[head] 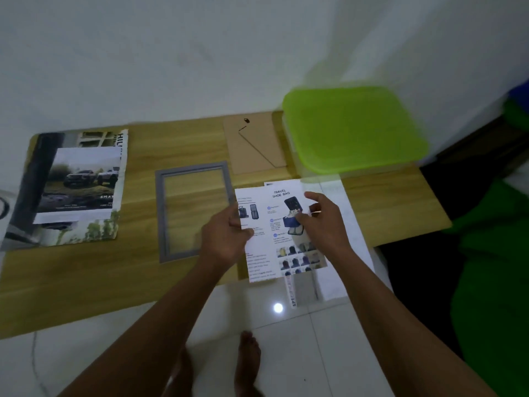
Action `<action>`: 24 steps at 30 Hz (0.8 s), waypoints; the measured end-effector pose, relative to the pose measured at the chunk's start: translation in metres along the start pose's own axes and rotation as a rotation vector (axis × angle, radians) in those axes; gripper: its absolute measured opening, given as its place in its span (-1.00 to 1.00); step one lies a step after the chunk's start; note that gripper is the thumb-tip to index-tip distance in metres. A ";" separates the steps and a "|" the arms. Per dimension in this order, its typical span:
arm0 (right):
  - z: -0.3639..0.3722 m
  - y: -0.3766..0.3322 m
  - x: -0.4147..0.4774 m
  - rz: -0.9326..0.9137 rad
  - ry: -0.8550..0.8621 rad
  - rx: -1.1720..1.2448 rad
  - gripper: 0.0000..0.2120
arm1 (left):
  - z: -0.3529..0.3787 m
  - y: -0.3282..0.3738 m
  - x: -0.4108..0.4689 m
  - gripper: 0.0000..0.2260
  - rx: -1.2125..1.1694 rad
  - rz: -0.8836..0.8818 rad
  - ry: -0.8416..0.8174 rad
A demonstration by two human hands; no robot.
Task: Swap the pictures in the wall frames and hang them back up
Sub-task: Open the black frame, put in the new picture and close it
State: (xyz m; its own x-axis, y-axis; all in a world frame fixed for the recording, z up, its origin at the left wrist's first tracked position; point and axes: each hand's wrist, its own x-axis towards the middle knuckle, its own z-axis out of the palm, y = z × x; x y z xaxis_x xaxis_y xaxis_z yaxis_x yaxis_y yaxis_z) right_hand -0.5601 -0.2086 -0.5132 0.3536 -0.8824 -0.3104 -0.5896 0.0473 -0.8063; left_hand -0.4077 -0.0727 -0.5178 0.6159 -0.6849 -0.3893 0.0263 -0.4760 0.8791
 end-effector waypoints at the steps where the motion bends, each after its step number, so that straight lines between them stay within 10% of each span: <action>1: -0.008 0.011 0.002 0.003 0.006 -0.048 -0.55 | 0.012 0.000 0.000 -0.49 0.025 0.012 -0.017; 12: -0.038 0.065 0.035 -0.195 0.097 -0.520 -0.80 | 0.087 -0.007 0.034 -0.54 0.780 0.248 0.047; 24: -0.044 0.062 0.022 -0.257 -0.127 -0.674 -0.48 | 0.093 -0.013 0.033 -0.43 1.076 0.418 -0.098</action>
State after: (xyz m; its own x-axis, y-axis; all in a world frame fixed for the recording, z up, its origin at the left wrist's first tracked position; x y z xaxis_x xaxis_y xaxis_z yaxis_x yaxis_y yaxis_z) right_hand -0.6207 -0.2455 -0.5477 0.5980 -0.7641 -0.2421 -0.7812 -0.4879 -0.3894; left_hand -0.4608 -0.1403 -0.5679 0.3535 -0.9171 -0.1842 -0.8776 -0.3933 0.2742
